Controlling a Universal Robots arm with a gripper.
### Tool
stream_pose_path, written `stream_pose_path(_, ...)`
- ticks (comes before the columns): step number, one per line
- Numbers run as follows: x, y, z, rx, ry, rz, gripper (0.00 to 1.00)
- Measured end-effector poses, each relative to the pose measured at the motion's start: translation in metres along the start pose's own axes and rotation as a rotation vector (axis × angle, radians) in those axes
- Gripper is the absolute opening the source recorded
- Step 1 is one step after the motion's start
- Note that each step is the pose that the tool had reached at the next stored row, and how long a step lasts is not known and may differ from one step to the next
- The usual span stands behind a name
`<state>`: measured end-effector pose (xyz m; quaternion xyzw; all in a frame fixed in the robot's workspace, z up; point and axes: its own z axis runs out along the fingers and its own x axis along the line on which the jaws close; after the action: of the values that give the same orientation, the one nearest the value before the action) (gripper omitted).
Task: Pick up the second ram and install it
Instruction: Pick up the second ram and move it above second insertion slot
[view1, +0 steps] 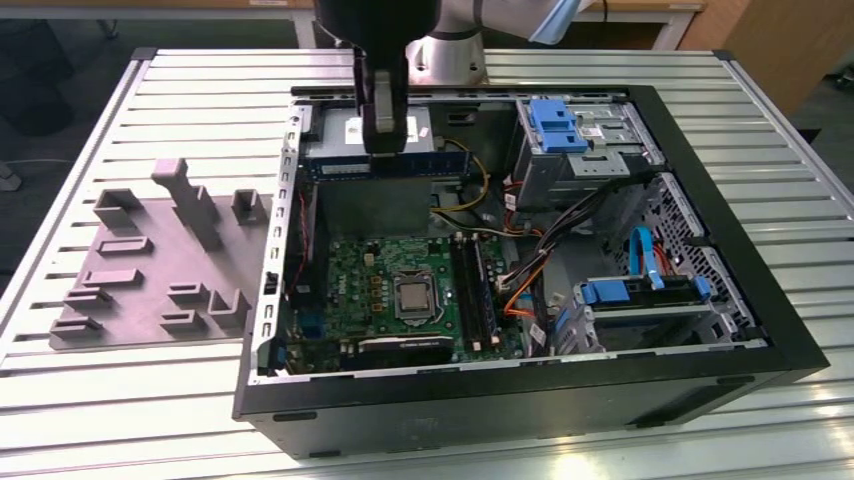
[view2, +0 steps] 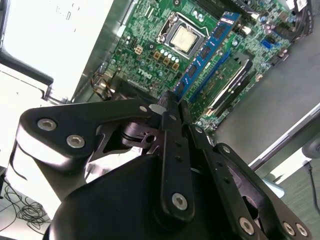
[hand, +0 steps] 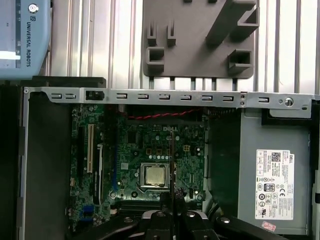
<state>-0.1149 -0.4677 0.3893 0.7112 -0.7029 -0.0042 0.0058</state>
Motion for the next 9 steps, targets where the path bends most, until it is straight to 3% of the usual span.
stream_pose_path(9,0.0001,-0.0082,-0.0001,0.0001,-0.0003,0.0,0.14)
